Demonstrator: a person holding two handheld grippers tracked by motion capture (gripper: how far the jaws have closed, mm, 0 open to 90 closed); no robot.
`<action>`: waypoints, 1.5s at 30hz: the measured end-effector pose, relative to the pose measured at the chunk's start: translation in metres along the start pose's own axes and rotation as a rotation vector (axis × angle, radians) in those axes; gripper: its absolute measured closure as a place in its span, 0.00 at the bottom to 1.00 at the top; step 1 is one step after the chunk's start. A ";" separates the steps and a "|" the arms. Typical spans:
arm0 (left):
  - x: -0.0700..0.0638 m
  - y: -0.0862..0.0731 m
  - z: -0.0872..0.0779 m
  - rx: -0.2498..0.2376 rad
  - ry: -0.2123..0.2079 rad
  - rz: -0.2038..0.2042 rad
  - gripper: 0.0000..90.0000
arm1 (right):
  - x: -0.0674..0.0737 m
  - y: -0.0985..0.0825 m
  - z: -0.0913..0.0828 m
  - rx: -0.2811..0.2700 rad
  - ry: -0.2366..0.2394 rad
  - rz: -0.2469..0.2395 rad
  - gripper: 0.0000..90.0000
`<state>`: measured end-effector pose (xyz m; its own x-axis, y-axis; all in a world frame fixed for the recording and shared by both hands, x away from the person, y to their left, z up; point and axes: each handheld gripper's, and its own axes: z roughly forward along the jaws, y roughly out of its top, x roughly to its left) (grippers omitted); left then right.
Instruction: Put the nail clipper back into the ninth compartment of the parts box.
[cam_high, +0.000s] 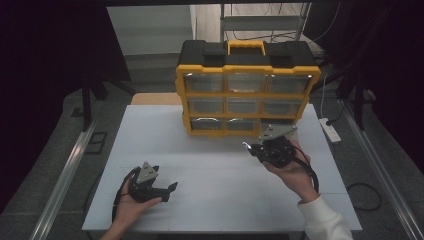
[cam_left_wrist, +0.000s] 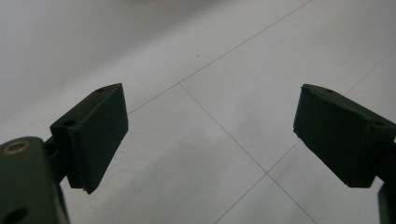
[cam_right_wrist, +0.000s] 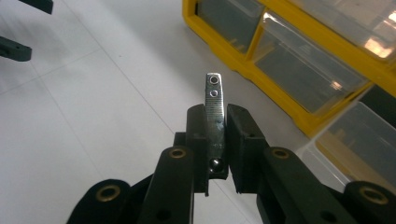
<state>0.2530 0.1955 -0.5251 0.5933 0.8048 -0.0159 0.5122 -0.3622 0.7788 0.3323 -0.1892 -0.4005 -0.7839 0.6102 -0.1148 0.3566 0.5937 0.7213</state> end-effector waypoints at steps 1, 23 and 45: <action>0.000 0.000 0.000 -0.001 0.000 0.000 0.12 | -0.002 0.000 -0.001 -0.003 -0.006 0.006 0.88; 0.001 0.000 -0.001 0.001 0.002 0.005 0.12 | -0.036 -0.004 -0.010 -0.026 -0.108 0.092 0.88; 0.001 0.000 -0.001 0.001 0.006 -0.001 0.12 | -0.092 -0.018 -0.005 -0.006 -0.203 0.204 0.88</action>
<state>0.2528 0.1970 -0.5245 0.5892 0.8079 -0.0131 0.5135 -0.3619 0.7781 0.3960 -0.2587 -0.3994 -0.5783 0.8096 -0.1010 0.4931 0.4455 0.7473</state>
